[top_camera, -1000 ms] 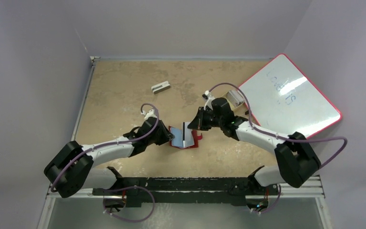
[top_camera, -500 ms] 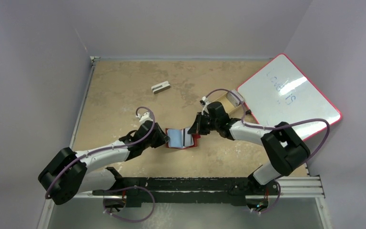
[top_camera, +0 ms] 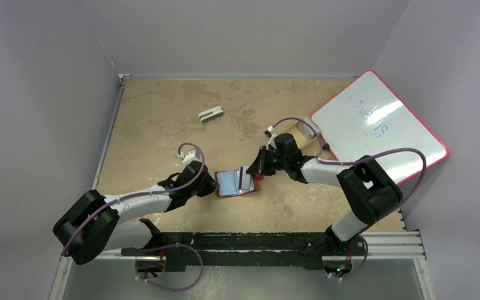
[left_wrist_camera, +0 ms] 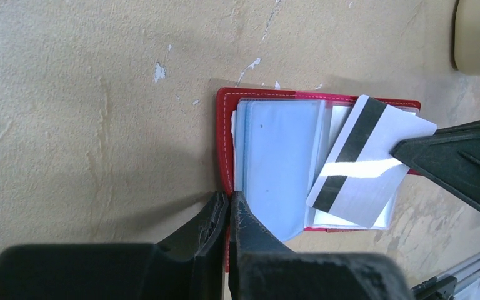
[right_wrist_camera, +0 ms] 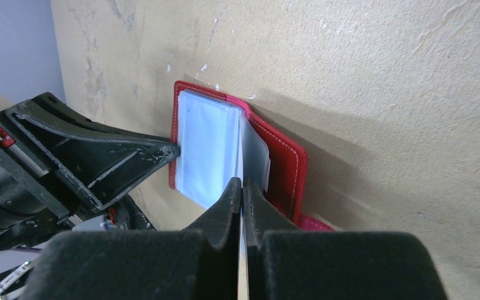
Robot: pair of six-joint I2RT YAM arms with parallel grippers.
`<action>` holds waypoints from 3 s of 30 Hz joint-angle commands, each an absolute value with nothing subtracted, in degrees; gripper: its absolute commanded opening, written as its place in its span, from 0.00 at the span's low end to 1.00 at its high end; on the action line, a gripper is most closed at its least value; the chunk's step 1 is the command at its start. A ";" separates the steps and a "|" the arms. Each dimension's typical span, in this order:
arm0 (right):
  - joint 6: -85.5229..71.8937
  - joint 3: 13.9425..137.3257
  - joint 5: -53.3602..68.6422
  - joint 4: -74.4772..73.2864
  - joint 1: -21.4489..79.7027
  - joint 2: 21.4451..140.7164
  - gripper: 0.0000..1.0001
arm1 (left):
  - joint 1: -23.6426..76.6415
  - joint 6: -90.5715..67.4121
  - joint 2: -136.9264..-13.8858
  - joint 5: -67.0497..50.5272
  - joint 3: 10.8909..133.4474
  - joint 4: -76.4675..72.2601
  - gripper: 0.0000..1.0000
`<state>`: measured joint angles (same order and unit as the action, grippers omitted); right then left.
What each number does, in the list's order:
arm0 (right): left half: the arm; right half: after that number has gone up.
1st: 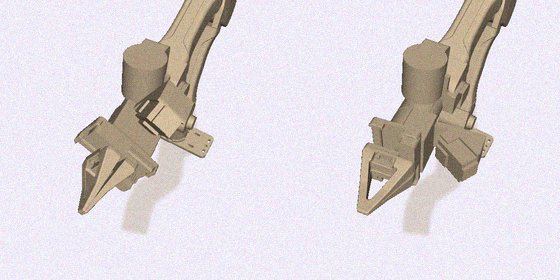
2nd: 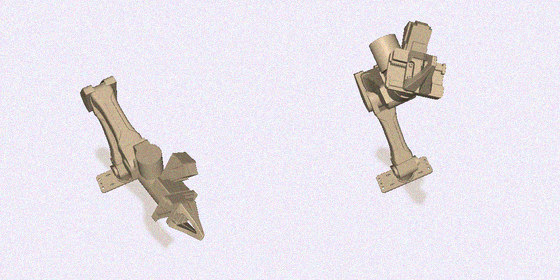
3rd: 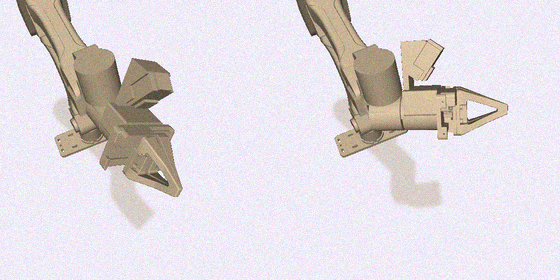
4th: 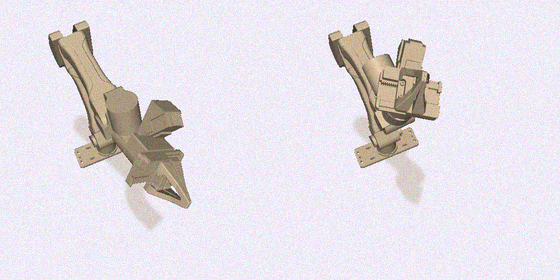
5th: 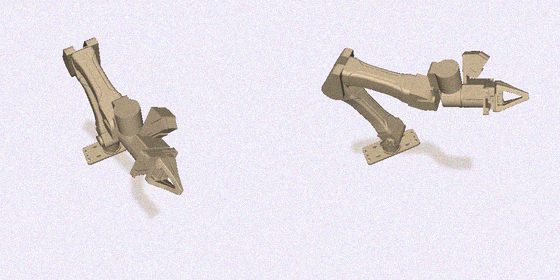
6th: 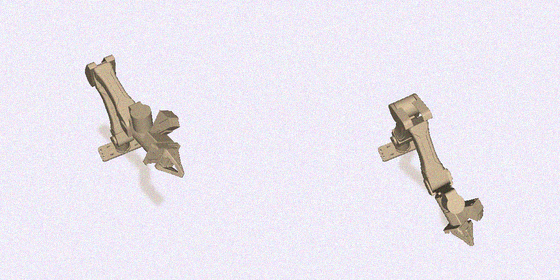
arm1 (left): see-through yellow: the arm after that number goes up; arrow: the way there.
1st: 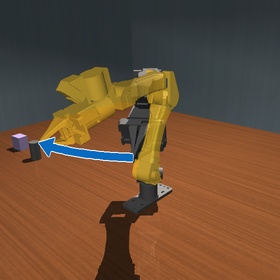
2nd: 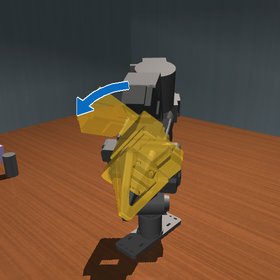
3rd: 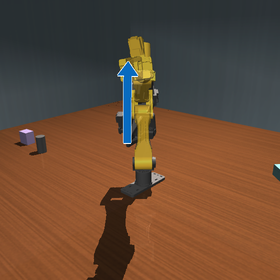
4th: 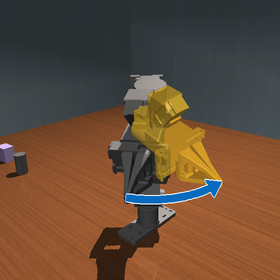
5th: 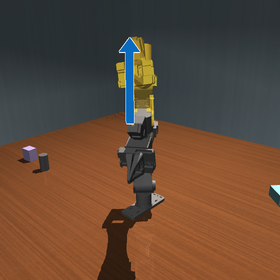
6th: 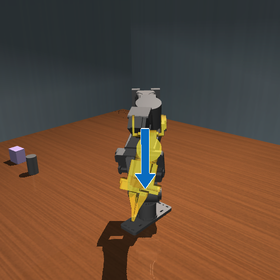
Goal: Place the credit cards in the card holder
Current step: Insert the credit card into the card holder.
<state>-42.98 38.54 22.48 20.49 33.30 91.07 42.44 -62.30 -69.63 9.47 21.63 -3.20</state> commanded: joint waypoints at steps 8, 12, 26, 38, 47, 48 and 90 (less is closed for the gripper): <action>-44.53 38.19 25.84 26.54 33.16 95.17 0.00 | 42.53 -61.04 -71.40 10.84 20.34 -6.52 0.00; -44.56 38.10 26.12 27.12 33.14 96.07 0.00 | 42.51 -61.16 -71.56 10.85 20.31 -6.68 0.00; -46.55 37.18 27.63 31.16 33.39 97.72 0.00 | 42.51 -61.46 -71.91 10.90 20.28 -7.24 0.00; -51.89 33.44 29.36 38.50 33.75 98.94 0.00 | 42.48 -62.35 -72.46 11.04 19.60 -8.05 0.00; -54.41 31.53 29.43 45.75 33.84 101.26 0.00 | 42.54 -62.87 -72.39 10.27 19.59 -8.49 0.00; -54.28 31.43 28.65 45.47 33.84 100.80 0.00 | 42.52 -62.92 -72.22 10.22 19.66 -8.38 0.00; -50.57 38.61 17.99 28.06 41.75 94.90 0.40 | 42.48 -65.08 -70.94 6.80 19.67 -11.68 0.00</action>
